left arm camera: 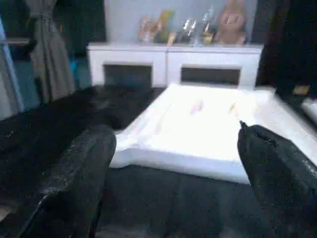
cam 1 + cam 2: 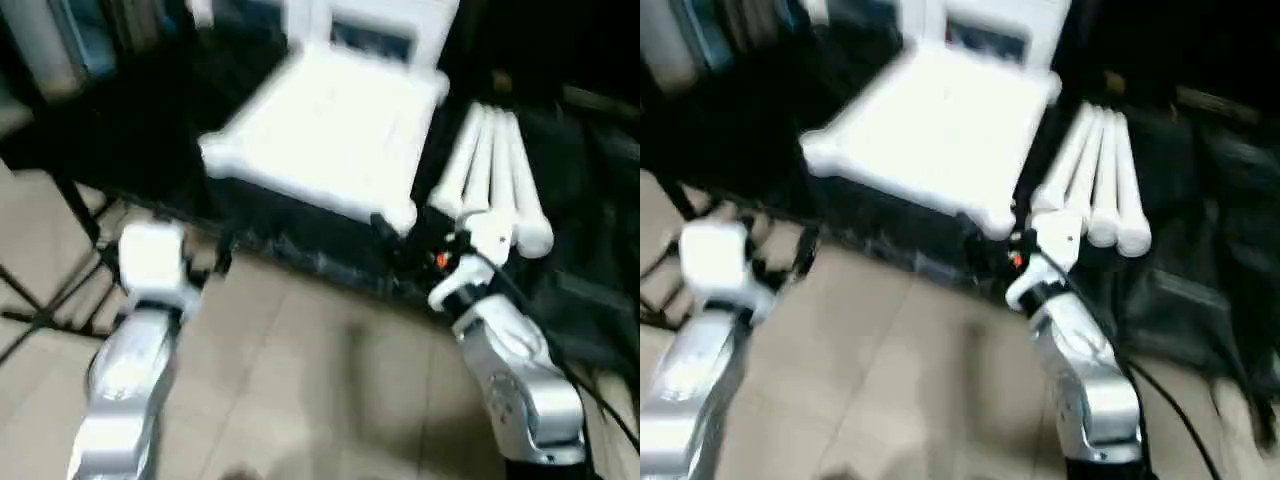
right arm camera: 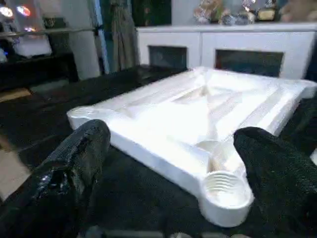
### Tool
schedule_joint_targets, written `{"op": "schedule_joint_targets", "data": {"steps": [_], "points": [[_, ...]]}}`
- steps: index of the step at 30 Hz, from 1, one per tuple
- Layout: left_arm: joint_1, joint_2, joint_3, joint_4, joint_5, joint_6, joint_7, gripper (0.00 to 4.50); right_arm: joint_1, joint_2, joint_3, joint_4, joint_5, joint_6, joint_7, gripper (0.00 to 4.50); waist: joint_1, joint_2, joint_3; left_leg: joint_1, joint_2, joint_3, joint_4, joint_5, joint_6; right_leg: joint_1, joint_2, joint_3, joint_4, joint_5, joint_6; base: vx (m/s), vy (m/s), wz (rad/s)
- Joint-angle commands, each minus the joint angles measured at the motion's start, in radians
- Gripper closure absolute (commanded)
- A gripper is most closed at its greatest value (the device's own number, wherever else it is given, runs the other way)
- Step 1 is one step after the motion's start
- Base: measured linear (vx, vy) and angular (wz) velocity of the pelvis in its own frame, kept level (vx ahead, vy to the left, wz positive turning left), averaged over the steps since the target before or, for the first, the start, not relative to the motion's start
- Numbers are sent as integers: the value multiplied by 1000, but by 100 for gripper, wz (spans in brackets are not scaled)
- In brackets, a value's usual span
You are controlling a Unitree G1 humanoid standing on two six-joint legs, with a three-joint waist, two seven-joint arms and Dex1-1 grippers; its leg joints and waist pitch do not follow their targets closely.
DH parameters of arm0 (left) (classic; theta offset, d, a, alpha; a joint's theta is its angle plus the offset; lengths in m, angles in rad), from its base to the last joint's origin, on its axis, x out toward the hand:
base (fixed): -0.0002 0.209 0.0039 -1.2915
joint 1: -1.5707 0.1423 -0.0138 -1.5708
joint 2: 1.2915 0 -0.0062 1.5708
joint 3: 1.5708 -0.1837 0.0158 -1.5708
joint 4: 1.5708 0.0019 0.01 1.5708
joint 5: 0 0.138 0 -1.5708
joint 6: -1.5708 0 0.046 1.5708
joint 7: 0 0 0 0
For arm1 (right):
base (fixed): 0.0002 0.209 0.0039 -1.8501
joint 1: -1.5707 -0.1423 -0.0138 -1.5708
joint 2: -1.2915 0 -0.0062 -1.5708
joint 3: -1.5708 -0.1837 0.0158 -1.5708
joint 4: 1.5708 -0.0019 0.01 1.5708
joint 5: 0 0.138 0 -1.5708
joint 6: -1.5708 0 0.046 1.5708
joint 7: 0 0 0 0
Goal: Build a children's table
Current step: Move to table
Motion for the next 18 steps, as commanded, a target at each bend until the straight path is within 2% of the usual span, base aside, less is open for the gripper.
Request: {"op": "schedule_joint_targets", "data": {"steps": [1,2,3,4,5,6,7,8,9,10,11,12,13,14,15,16,17,18], "points": [[-13,31,27,27,-2,17,-11,8,0,25,30,-7,4,29,-22,0,21,-2,-46,-60,55,11,15,40,-43,115,-184,150,-182,-397,-37,173,15,31],[-17,34,30,25,-7,25,-12,8,9,30,34,-9,7,37,-31,0,34,-7,-34,-81,66,23,-6,75,-61,154,-157,144,-194,-432,-206,173,15,31],[-17,34,30,25,-7,25,-12,8,9,30,34,-9,7,37,-31,0,42,13,-36,-82,77,26,-22,92,-63,163,-158,136,-201,-409,-265,178,26,21],[-35,40,32,41,-6,19,-15,8,20,30,49,5,-23,26,-51,0,48,37,-39,-72,101,35,-81,133,-60,164,-117,98,-204,-372,-307,183,59,22],[-38,40,31,44,-5,19,-15,8,21,31,49,7,-27,25,-55,0,42,79,-49,-19,133,43,-178,154,-72,137,-48,12,-180,-310,-253,183,59,22],[-49,40,26,55,-2,17,-17,8,25,31,48,11,-45,26,-75,0,27,111,-52,20,162,-2,-224,77,-50,99,6,-33,-124,-258,-191,221,102,12],[-56,37,22,60,-3,17,-20,8,28,29,47,13,-58,29,-89,0,-34,107,-97,172,240,-116,-214,52,90,-56,24,-75,44,-205,-57,264,109,2],[-66,28,10,70,-1,18,-27,8,32,33,31,8,-62,34,-108,0,-17,112,-97,153,216,-107,-185,107,158,-91,7,-79,89,-133,37,264,109,2],[-66,28,10,70,-1,18,-27,8,32,33,31,8,-62,34,-108,0,-9,112,-81,123,203,-79,-199,69,141,-93,7,-82,101,-93,55,228,99,4],[-76,20,-2,92,-3,12,-32,8,36,35,15,2,-65,34,-121,0,-19,99,-86,120,196,-64,-212,115,161,-118,3,-93,108,-19,67,194,89,-1],[-81,10,-16,123,-1,3,-31,8,42,30,0,-7,-75,30,-135,0,-33,70,-84,133,236,36,-238,74,6,-141,-19,-99,89,72,24,194,89,-1],[-81,10,-16,123,-1,3,-31,8,42,30,0,-7,-75,30,-135,0,-24,80,-68,116,240,76,-266,30,-51,-137,-22,-107,83,116,-8,206,24,-26],[-85,-2,-34,138,8,4,-20,8,51,21,-20,-27,-69,41,-140,0,-6,30,-49,126,251,199,-311,-217,-98,-111,-52,-96,1,157,-136,224,-57,-47],[-88,-8,-44,140,8,10,-19,8,54,13,-28,-39,-67,46,-141,0,-2,3,-60,146,223,238,-280,-229,-108,-110,-60,-72,-38,138,-189,224,-57,-47],[-91,-14,-55,140,3,11,-28,8,54,6,-36,-47,-67,52,-143,0,11,-35,-74,148,118,270,-171,-245,-115,-77,-46,11,-106,52,-248,288,-80,-33],[-94,-17,-62,138,-1,13,-35,8,54,1,-41,-53,-66,56,-145,0,61,-45,-79,75,17,201,0,-223,-94,31,-136,193,-185,-259,-396,303,-28,-44],[-98,-15,-71,142,3,17,-40,8,51,-6,-45,-54,-72,60,-151,0,62,-31,-95,-45,34,97,48,-17,-153,119,-161,243,-112,14,-494,303,-28,-44],[-100,-14,-75,145,7,19,-40,8,49,-9,-46,-54,-75,61,-154,0,81,-39,-99,-59,20,85,57,76,-192,105,-117,227,-92,287,-471,239,4,-64]]}}
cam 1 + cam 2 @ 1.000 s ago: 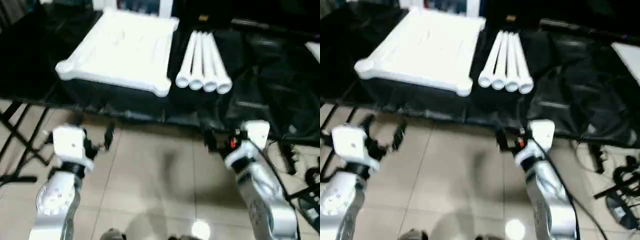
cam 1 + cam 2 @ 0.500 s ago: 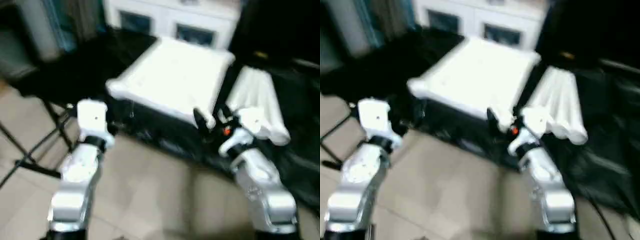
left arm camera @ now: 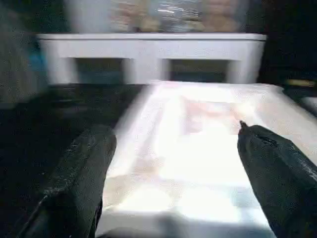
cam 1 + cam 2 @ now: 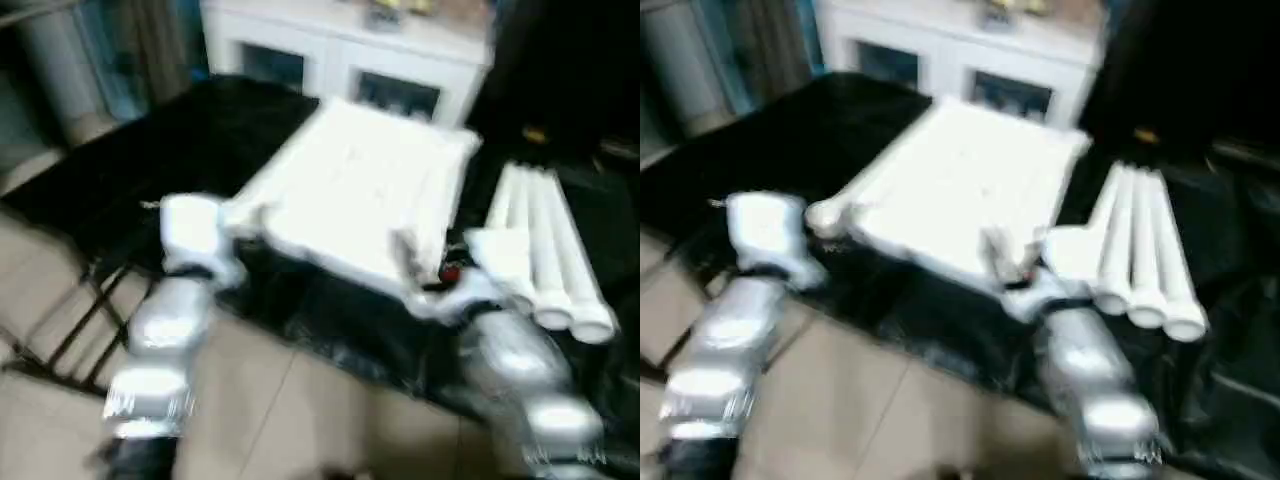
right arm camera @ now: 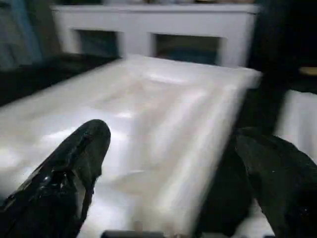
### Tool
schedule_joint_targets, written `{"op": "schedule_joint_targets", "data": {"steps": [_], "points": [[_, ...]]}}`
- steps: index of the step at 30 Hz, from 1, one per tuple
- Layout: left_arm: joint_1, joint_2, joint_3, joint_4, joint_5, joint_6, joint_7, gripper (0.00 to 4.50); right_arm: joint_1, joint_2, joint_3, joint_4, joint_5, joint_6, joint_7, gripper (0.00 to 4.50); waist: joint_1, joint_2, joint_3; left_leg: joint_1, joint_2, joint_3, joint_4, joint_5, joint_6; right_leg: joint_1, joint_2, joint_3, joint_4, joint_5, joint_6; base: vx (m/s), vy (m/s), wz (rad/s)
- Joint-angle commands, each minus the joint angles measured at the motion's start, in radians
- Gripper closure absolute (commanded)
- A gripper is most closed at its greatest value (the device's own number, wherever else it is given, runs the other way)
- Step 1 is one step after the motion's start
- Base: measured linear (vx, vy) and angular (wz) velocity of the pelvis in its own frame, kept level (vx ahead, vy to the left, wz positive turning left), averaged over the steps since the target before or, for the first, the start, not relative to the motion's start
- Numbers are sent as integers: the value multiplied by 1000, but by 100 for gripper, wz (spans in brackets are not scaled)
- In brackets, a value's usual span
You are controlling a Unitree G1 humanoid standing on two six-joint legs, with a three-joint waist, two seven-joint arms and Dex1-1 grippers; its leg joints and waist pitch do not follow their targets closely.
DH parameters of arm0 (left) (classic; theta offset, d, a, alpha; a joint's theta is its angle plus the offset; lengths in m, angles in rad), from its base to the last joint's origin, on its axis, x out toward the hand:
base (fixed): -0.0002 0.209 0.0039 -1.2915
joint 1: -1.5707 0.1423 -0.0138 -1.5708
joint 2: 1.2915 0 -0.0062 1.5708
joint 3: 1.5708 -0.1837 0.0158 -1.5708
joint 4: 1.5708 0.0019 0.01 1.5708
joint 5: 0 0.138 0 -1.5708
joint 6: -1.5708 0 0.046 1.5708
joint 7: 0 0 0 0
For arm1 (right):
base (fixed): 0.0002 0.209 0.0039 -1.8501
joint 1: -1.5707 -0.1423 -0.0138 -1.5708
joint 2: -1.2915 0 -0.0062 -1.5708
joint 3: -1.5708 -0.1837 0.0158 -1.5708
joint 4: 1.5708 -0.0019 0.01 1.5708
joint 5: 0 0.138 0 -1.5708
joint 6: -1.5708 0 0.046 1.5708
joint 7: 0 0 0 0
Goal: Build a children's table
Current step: Move to table
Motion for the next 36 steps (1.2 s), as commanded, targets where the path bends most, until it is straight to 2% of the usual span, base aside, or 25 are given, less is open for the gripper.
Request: {"op": "schedule_joint_targets", "data": {"steps": [1,2,3,4,5,6,7,8,10,11,13,15,16,17,18,20,21,23,28,29,30,32,33,34,36], "points": [[-12,15,10,15,10,11,0,8,-12,0,4,-28,-2,15,-9,0,31,-15,-91,-169,-3,-80,15,251,-74,191,-168,197,-29,911,-293,33,-11,-45],[-18,15,9,24,15,12,0,8,-16,-6,4,-30,-5,16,-9,0,53,-7,-95,-182,5,-112,27,241,-65,140,-171,192,-15,1388,-204,33,-11,-45],[-19,15,8,25,15,13,0,8,-16,-7,4,-30,-5,16,-9,0,49,-2,-88,-184,1,-120,32,215,-61,99,-163,185,-30,1393,-169,-203,-35,-46],[-31,12,6,39,18,13,-6,8,-21,-10,-2,-38,-2,21,-12,0,33,29,-81,-180,-7,-131,-6,242,-70,56,-123,152,-60,1109,-88,-245,9,-67],[-35,19,-3,45,37,7,-2,8,-23,-10,-5,-40,0,24,-14,0,18,44,-66,-179,3,-136,-57,288,-37,50,-107,165,-109,675,3,-245,9,-67],[-39,24,-10,49,51,3,0,8,-24,-11,-8,-43,1,25,-16,0,23,79,-53,-149,52,-149,-99,239,15,56,-90,195,-169,140,53,-134,138,-70],[-43,28,-17,55,61,2,-1,8,-26,-11,-10,-46,-1,26,-20,0,18,96,-41,-133,87,-153,-139,178,40,55,-64,184,-176,-89,49,-76,260,-71],[-47,33,-29,61,77,-3,2,8,-26,-9,-12,-50,-2,29,-23,0,-28,132,-33,-107,174,-158,-260,-123,9,6,4,40,-63,-312,40,-76,260,-71],[-51,29,-30,65,75,0,5,8,-27,-8,-12,-53,-4,29,-25,0,-26,149,-54,-130,298,-147,-352,-474,-71,-1,-39,-97,117,-216,96,-104,235,-55],[-54,25,-28,69,71,2,7,8,-30,-7,-13,-53,-3,30,-26,0,-25,146,-50,-136,323,-124,-364,-453,-81,-13,-44,-114,133,-207,111,-97,181,-45],[-58,24,-31,73,71,3,11,8,-36,-10,-13,-50,4,41,-21,0,-37,153,-68,-111,333,-75,-368,-332,-98,-13,-64,-157,135,-166,90,-86,53,-48],[-61,31,-26,73,74,15,23,8,-50,-26,6,-38,21,71,15,0,-45,151,-76,-95,287,-63,-363,-288,-68,20,-77,-160,84,-154,68,-92,-11,-62],[-61,34,-25,72,76,18,24,8,-54,-35,16,-34,22,76,30,0,-59,129,-75,-104,229,-113,-370,-319,-9,64,-97,-133,23,-166,56,-96,-106,-58],[-63,38,-26,72,78,21,24,8,-60,-49,28,-29,23,82,50,0,-66,85,-88,-161,160,-84,-309,-194,31,135,-192,-92,-80,-53,-3,-96,-106,-58],[-59,45,-24,67,82,27,19,8,-64,-64,43,-25,26,98,72,0,-11,59,-87,-205,93,-28,-196,42,28,145,-272,-84,-140,-144,83,-130,-118,-42],[-51,48,-16,56,77,38,11,8,-69,-86,61,-13,23,111,99,0,1,54,-66,-209,107,-36,-186,184,12,133,-266,-97,-148,-328,253,-122,-118,-41],[-47,50,-13,51,75,48,9,8,-71,-89,60,-6,30,116,108,0,5,61,-65,-206,116,-37,-199,172,-2,133,-258,-103,-153,-381,255,-57,-107,-45],[-38,52,-10,41,74,55,6,8,-75,-102,65,4,23,107,123,0,-13,71,-63,-194,147,-52,-254,56,-19,133,-194,-144,-143,-384,198,-34,-60,-39],[-16,51,-4,20,65,55,2,8,-80,-119,74,18,7,94,133,0,-19,87,-71,-143,208,-58,-281,28,40,120,-191,-130,-114,-113,-12,-5,-9,-4],[-6,52,-1,12,58,61,2,8,-80,-124,80,20,3,93,137,0,-11,68,-65,-199,164,-90,-293,24,80,163,-204,-177,-99,-73,-33,0,0,0],[0,53,0,8,54,64,2,8,-80,-128,86,21,-1,93,141,0,-15,90,-60,-201,146,-90,-302,-36,89,168,-194,-199,-110,-152,-22,7,41,18],[13,60,2,0,57,79,4,8,-81,-130,94,22,2,97,144,0,-28,96,-50,-143,173,-90,-282,-241,62,171,-205,-189,-163,-467,-26,7,37,40],[18,60,5,-3,54,82,4,8,-80,-123,90,22,12,104,141,0,-28,96,-50,-143,173,-90,-282,-241,62,171,-205,-189,-163,-467,-26,58,31,37],[24,61,6,-8,53,85,2,8,-79,-117,84,20,23,116,141,0,-40,99,-40,-65,213,-87,-289,-406,6,133,-180,-174,-169,-540,-28,61,27,17],[30,62,8,-14,48,91,-2,8,-76,-115,79,19,31,155,135,0,-54,96,-20,-39,223,-97,-335,-635,-56,136,-153,-157,-131,-509,-18,56,25,8]]}}
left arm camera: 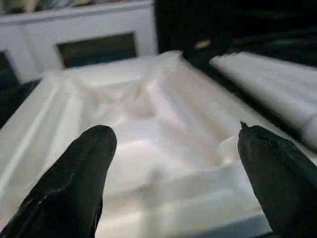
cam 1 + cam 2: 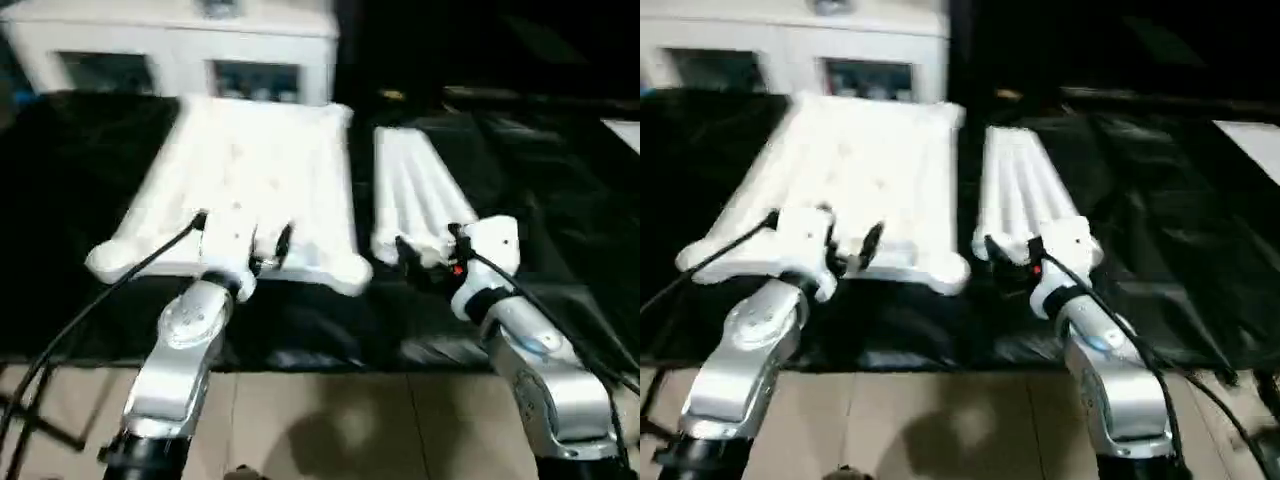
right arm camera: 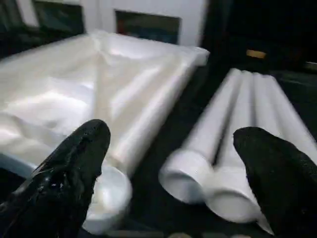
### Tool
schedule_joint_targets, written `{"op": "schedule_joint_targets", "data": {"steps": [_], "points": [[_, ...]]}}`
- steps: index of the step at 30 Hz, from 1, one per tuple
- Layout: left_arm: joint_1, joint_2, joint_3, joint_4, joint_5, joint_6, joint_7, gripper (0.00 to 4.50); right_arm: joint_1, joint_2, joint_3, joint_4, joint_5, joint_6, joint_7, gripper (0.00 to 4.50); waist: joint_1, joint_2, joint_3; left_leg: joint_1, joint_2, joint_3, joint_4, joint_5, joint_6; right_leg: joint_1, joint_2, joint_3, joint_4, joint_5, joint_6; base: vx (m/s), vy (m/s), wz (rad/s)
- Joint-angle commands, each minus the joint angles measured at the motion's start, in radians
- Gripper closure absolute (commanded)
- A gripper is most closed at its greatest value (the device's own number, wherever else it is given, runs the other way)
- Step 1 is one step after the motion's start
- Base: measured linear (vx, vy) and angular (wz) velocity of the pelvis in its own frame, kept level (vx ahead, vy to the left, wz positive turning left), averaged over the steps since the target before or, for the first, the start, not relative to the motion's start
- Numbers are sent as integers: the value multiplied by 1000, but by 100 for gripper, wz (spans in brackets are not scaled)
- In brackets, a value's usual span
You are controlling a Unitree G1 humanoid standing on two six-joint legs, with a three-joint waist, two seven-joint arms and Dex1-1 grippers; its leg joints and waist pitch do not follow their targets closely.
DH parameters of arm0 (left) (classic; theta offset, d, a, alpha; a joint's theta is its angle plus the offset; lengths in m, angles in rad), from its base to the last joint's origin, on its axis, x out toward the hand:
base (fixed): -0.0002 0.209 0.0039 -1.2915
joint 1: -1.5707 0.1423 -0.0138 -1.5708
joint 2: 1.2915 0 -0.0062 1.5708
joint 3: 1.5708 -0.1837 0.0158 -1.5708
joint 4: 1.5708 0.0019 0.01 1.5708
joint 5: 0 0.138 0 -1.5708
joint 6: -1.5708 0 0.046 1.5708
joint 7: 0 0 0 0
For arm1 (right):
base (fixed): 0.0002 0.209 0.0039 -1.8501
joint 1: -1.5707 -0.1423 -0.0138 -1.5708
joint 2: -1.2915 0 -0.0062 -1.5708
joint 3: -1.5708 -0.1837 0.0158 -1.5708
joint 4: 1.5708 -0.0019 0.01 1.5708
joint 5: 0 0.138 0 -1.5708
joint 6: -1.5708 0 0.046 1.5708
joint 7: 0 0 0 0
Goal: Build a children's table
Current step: Move to table
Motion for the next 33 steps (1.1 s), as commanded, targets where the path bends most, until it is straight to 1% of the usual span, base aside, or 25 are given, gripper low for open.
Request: {"op": "schedule_joint_targets", "data": {"steps": [1,2,3,4,5,7,8,9,10,11,12,13,14,15,16,18,19,20,21,22,23,24,26,28,33], "points": [[-9,-8,-6,-29,-15,13,-9,8,8,-14,-12,2,-2,48,-13,0,-23,13,-28,69,106,-57,-124,-828,-61,-20,-85,81,-80,-406,-81,67,13,-4],[-8,-8,-7,-29,-15,13,-10,8,9,-14,-12,3,-3,48,-13,0,-19,1,-30,45,83,-32,-107,-719,-53,4,-111,97,-110,-429,-94,67,13,-4],[-7,-8,-10,-31,-16,16,-14,8,13,-14,-11,3,-8,49,-18,0,2,-6,-45,-13,58,5,-81,-467,-7,65,-139,122,-136,-442,-92,90,15,-9],[-4,-9,-17,-34,-19,18,-22,8,21,-12,-11,-5,0,51,-13,0,14,-8,-46,-32,49,17,-62,-351,26,75,-149,130,-146,-458,-80,105,24,-4],[-2,-9,-20,-35,-19,20,-25,8,23,-13,-9,-8,-2,53,-12,0,29,-10,-60,-39,47,28,-36,-172,79,86,-152,129,-146,-397,-71,105,24,-4],[-1,-10,-25,-36,-19,23,-29,8,22,-19,-4,-9,-21,51,-19,0,24,4,-77,-19,55,22,-59,-51,111,74,-80,88,-108,-178,-53,143,39,2],[-1,-11,-25,-37,-20,27,-28,8,21,-21,-3,-7,-21,48,-16,0,-6,25,-94,76,96,-34,-70,38,196,14,-32,57,-32,-12,-36,158,44,2],[-1,-11,-25,-38,-21,30,-27,8,20,-22,-4,-5,-18,45,-12,0,-38,22,-92,133,129,-83,-72,84,292,-50,-20,54,13,-17,-19,209,23,1],[0,-12,-25,-39,-23,31,-26,8,21,-32,5,-6,-27,37,-5,0,-60,17,-110,221,192,-158,-48,285,491,-158,-41,82,90,-113,55,193,-47,-12],[0,-12,-25,-39,-23,31,-26,8,21,-33,6,-6,-28,36,-5,0,-64,4,-97,191,196,-156,-46,422,584,-194,-69,125,124,-91,104,193,-47,-12],[0,-13,-24,-40,-26,31,-27,8,22,-50,25,-10,-47,21,4,0,-63,-3,-91,163,169,-135,-52,419,588,-195,-72,140,124,-45,115,97,-96,-26],[0,-14,-23,-40,-26,31,-28,8,23,-54,29,-12,-50,19,8,0,-40,-36,-74,46,0,-81,-27,238,504,-101,-71,177,-3,91,114,-3,-85,1],[1,-14,-23,-41,-26,31,-29,8,25,-60,37,-15,-52,16,14,0,-11,-89,-86,-65,-98,-17,63,-40,373,24,-142,232,-79,33,198,-3,-85,1],[1,-14,-22,-44,-27,32,-31,8,26,-57,38,-22,-48,22,11,0,16,-71,-76,-109,-73,-29,134,-113,328,63,-249,243,-102,29,178,17,-40,38],[1,-13,-23,-45,-27,32,-32,8,26,-51,33,-25,-42,29,6,0,1,-75,-77,-94,-46,-26,138,-111,147,46,-189,258,-91,-63,16,102,-25,18],[2,-13,-23,-47,-27,32,-33,8,26,-46,28,-28,-38,37,-2,0,8,-41,-55,-67,-6,-19,67,-32,82,37,-162,203,-107,-194,-169,100,-27,8],[5,-16,-24,-52,-38,27,-39,8,24,-41,20,-32,-36,54,-15,0,2,-20,-46,-43,21,-10,1,-36,94,36,-126,164,-120,-291,-204,108,46,-1],[6,-17,-24,-52,-39,27,-39,8,23,-41,20,-32,-36,55,-15,0,-29,9,-42,-10,59,-36,-62,-137,97,7,-46,115,-71,-240,-159,108,46,-1],[7,-13,-28,-57,-47,29,-54,8,25,-44,18,-36,-31,60,-9,0,-47,32,-66,81,92,-85,-62,-135,149,-64,-17,101,7,-94,-133,145,89,3],[7,-5,-37,-60,-62,33,-82,8,25,-55,23,-43,-31,60,4,0,-56,27,-79,108,105,-106,-53,-63,199,-88,-23,105,31,-21,-116,135,66,9],[6,-1,-40,-61,-68,36,-95,8,25,-60,26,-45,-31,60,10,0,-59,16,-86,110,108,-124,-19,247,323,-117,-43,127,45,106,-56,135,66,9],[2,13,-51,-61,-79,39,-132,8,25,-76,34,-54,-27,52,33,0,-45,-3,-87,72,81,-101,18,565,355,-115,-79,160,18,257,-20,86,57,3],[-7,39,-69,-56,-91,37,-192,8,25,-100,44,-66,-12,47,75,0,-16,-32,-103,-4,-2,-46,38,632,244,-53,-85,185,25,564,-31,0,0,0],[-26,93,-103,-35,-114,6,-308,8,24,-143,53,-82,40,64,175,0,-8,-32,-103,-25,1,-37,17,443,165,-34,-85,180,28,635,-60,0,0,0],[-79,195,-146,65,-104,-114,-488,8,14,-227,92,-85,58,42,312,0,-20,-10,-62,-11,42,-35,-39,-106,70,-45,-89,171,-17,135,-194,-39,-7,1]]}}
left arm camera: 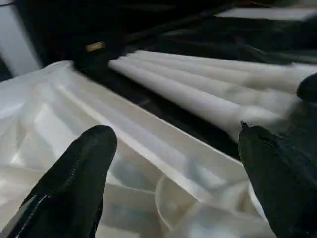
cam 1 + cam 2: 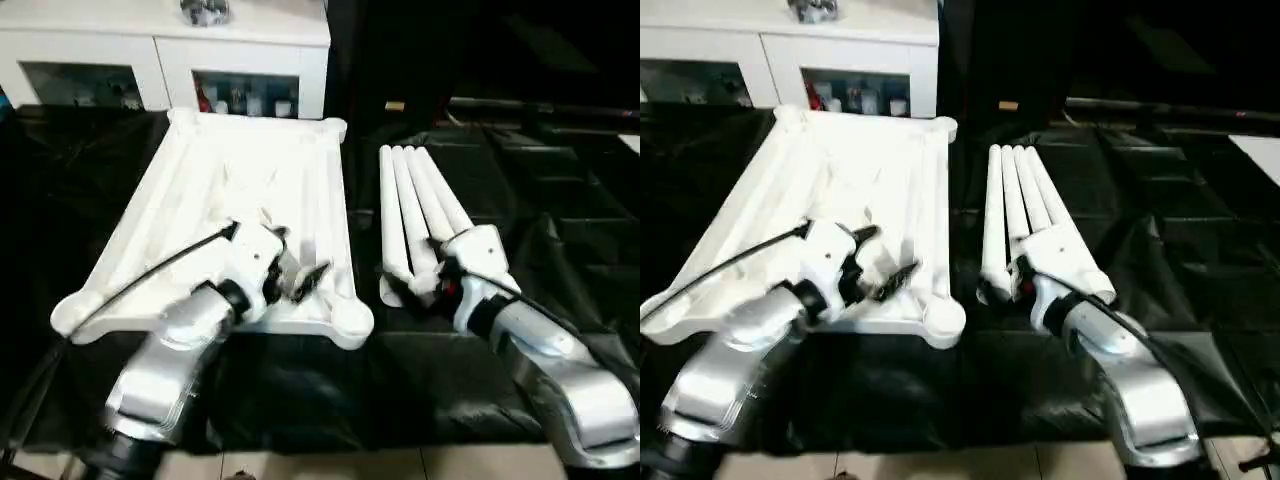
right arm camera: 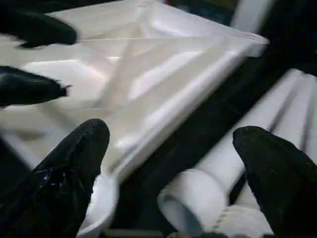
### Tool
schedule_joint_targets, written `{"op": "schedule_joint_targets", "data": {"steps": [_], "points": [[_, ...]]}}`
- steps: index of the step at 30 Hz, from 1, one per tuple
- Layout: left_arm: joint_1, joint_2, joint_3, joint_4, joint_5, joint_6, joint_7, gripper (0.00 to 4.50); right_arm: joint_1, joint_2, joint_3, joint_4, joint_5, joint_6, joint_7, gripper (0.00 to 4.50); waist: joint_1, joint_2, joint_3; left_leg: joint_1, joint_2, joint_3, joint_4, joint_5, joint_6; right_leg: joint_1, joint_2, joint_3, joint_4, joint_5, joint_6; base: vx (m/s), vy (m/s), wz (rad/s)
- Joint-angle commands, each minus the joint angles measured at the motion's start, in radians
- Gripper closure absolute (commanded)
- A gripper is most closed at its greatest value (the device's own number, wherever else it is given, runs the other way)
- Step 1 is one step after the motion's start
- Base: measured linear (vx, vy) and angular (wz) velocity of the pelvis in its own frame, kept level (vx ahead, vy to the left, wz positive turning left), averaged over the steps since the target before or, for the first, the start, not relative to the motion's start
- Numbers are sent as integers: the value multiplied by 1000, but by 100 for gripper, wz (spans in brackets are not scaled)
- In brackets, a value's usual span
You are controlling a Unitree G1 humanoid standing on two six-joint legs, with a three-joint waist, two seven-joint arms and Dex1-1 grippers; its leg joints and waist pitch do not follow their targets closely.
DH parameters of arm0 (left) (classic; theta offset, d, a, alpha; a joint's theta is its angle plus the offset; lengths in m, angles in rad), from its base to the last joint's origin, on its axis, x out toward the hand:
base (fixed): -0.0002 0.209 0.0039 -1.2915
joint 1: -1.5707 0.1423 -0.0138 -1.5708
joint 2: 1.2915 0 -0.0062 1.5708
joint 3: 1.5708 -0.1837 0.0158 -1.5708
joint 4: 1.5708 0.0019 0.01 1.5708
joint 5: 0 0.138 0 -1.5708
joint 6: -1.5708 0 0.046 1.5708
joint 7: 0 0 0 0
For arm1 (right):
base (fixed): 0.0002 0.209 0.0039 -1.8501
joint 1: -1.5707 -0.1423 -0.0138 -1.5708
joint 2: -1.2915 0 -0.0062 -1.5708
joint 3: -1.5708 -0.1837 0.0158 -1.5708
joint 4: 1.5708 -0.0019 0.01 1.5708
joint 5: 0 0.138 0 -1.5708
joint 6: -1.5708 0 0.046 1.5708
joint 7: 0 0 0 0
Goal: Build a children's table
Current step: Move to table, then move table base
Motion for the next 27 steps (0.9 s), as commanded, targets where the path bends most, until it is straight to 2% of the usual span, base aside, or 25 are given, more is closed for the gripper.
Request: {"op": "schedule_joint_targets", "data": {"steps": [1,2,3,5,6,7,8,9,12,14,15,16,17,18,19,20,21,22,23,27], "points": [[-48,39,-22,91,-9,-71,-141,8,-19,-40,15,-12,27,-8,80,0,5,14,-28,34,99,-15,-110,-208,19,32,-74,37,-80,-41,-255,-76,-16,9],[-54,44,-22,102,-15,-67,-161,8,-20,-44,16,-11,29,-8,87,0,3,13,-24,37,100,-7,-114,-253,4,29,-73,39,-88,-108,-249,-76,-16,9],[-87,69,-30,149,-22,-73,-233,24,-30,-64,21,1,37,-1,116,0,5,13,-23,40,101,1,-117,-301,-27,26,-76,41,-94,-204,-232,-76,-21,8],[-104,86,-39,170,-27,-70,-281,36,-32,-80,30,10,28,-10,131,0,10,10,-26,39,104,9,-122,-303,-51,24,-80,43,-99,-277,-198,-78,-22,2],[-114,96,-44,182,-30,-70,-311,45,-33,-91,35,16,21,-17,140,0,11,10,-27,38,107,12,-124,-292,-55,23,-82,44,-99,-272,-195,-62,-17,1],[-176,143,-97,260,-27,-64,-429,62,-44,-116,46,38,19,-30,177,0,17,10,-28,41,106,17,-125,-275,-54,13,-80,44,-102,-277,-187,0,0,0],[-182,146,-102,266,-27,-63,-440,62,-45,-118,47,39,20,-31,180,0,17,10,-28,41,106,17,-125,-275,-54,13,-80,44,-102,-277,-187,0,0,0],[-205,159,-123,300,-18,-69,-479,84,-47,-126,52,43,23,-33,199,0,21,11,-31,33,107,18,-127,-251,-55,18,-79,43,-95,-234,-192,0,0,0],[-254,174,-160,373,4,-74,-547,89,-50,-144,64,44,31,-37,238,0,26,12,-36,33,109,22,-126,-205,-41,18,-81,42,-88,-148,-208,0,0,0],[-309,171,-184,461,29,-97,-597,119,-42,-166,79,33,35,-40,275,0,32,19,-41,34,108,28,-121,-166,-26,19,-78,40,-84,-69,-228,0,0,0],[-318,170,-186,475,33,-101,-604,128,-42,-169,82,31,35,-38,279,0,32,17,-44,33,110,28,-121,-151,-24,22,-79,40,-81,-38,-235,0,0,0],[-362,158,-194,556,50,-124,-641,128,-36,-185,91,24,36,-34,300,0,33,17,-46,28,110,28,-120,-115,-15,25,-78,37,-75,19,-249,0,0,0],[-362,158,-194,556,50,-124,-641,139,-36,-185,91,24,36,-34,300,0,35,15,-50,30,109,30,-114,-90,-4,25,-77,36,-70,74,-262,0,0,0],[-378,154,-197,585,57,-133,-654,151,-34,-189,93,20,42,-27,308,0,36,20,-52,28,111,29,-113,-73,0,27,-80,36,-65,108,-271,0,0,0],[-413,147,-210,649,77,-158,-672,151,-32,-196,92,10,59,-9,321,0,37,20,-52,27,111,31,-112,-69,11,25,-79,35,-64,135,-285,0,0,0],[-418,147,-213,659,81,-161,-674,171,-32,-197,92,9,62,-6,322,0,37,15,-52,25,110,33,-111,-75,22,28,-79,36,-66,134,-291,0,0,0],[-426,147,-219,674,88,-166,-679,171,-32,-198,91,6,66,0,323,0,40,20,-51,26,112,33,-112,-78,24,25,-81,36,-66,134,-296,0,0,0],[-437,145,-227,698,96,-173,-682,175,-32,-199,91,4,66,1,323,0,40,19,-51,25,114,32,-112,-82,22,27,-81,35,-64,134,-299,0,0,0],[-450,142,-233,725,100,-182,-683,181,-34,-199,91,5,64,2,323,0,39,23,-49,27,115,33,-113,-102,17,25,-81,36,-67,117,-302,0,0,0],[-503,126,-256,831,119,-213,-712,214,-37,-203,89,10,57,-3,333,0,49,22,-46,31,119,40,-117,-142,-4,22,-84,38,-73,50,-304,0,0,0]]}}
